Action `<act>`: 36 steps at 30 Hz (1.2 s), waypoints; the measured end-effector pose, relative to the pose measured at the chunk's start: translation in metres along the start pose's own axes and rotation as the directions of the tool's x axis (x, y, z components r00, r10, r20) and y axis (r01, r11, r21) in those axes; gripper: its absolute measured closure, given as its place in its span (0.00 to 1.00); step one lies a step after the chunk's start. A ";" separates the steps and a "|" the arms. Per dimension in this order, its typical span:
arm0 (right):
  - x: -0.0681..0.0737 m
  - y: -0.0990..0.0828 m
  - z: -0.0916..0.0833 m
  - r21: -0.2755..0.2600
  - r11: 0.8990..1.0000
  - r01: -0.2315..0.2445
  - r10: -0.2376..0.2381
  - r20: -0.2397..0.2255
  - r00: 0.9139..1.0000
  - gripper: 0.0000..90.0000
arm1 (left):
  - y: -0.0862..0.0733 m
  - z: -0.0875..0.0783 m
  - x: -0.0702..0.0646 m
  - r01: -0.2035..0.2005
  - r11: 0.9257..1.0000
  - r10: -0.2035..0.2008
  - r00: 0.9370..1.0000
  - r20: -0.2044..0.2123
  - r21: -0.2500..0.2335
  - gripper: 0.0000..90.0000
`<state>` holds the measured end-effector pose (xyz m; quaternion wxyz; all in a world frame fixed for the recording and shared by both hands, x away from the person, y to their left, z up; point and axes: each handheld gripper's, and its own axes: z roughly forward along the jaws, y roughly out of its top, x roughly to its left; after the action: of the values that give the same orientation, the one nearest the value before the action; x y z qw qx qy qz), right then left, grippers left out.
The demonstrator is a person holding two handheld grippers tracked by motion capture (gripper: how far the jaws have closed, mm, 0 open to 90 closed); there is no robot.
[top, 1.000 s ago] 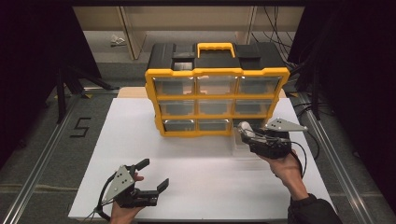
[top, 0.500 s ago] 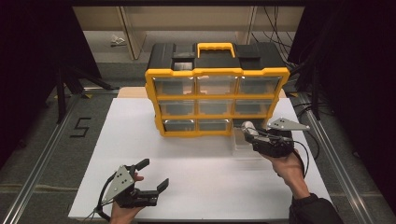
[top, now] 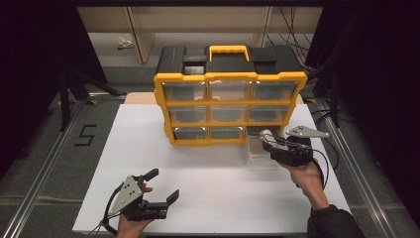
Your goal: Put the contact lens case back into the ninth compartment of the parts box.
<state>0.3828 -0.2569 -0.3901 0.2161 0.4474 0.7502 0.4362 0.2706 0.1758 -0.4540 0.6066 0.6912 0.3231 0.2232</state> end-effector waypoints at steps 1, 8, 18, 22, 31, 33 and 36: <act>0.000 -0.001 0.001 0.005 1.000 -0.002 0.002 0.001 1.000 0.55 | 0.000 0.000 0.000 0.001 1.000 -0.001 1.000 0.000 0.000 0.07; -0.004 -0.004 0.005 0.010 1.000 -0.018 0.018 0.012 1.000 0.55 | 0.000 0.000 0.000 0.002 1.000 -0.002 1.000 0.001 0.000 0.07; -0.006 -0.005 0.009 0.014 1.000 -0.027 0.027 0.014 1.000 0.55 | 0.000 0.001 0.000 0.002 1.000 -0.002 1.000 0.002 0.001 0.07; -0.005 -0.005 0.009 0.024 0.999 -0.024 0.024 0.008 1.000 0.55 | 0.000 0.001 0.000 0.002 1.000 -0.002 1.000 0.000 0.001 0.07; -0.005 -0.004 0.009 0.020 0.999 -0.033 0.032 0.023 0.999 0.41 | 0.000 0.001 0.000 0.003 1.000 -0.003 1.000 0.000 0.003 0.07; -0.004 -0.002 0.008 0.016 0.999 -0.029 0.028 0.014 0.999 0.38 | 0.000 0.000 0.000 0.001 1.000 -0.001 1.000 0.000 0.002 0.07; 0.001 0.001 0.005 0.002 1.000 -0.019 0.019 0.003 1.000 0.36 | 0.000 0.000 0.000 0.002 1.000 -0.002 1.000 0.001 0.001 0.07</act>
<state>0.3858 -0.2538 -0.3919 0.2127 0.4552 0.7461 0.4370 0.2707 0.1755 -0.4540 0.6066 0.6914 0.3234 0.2221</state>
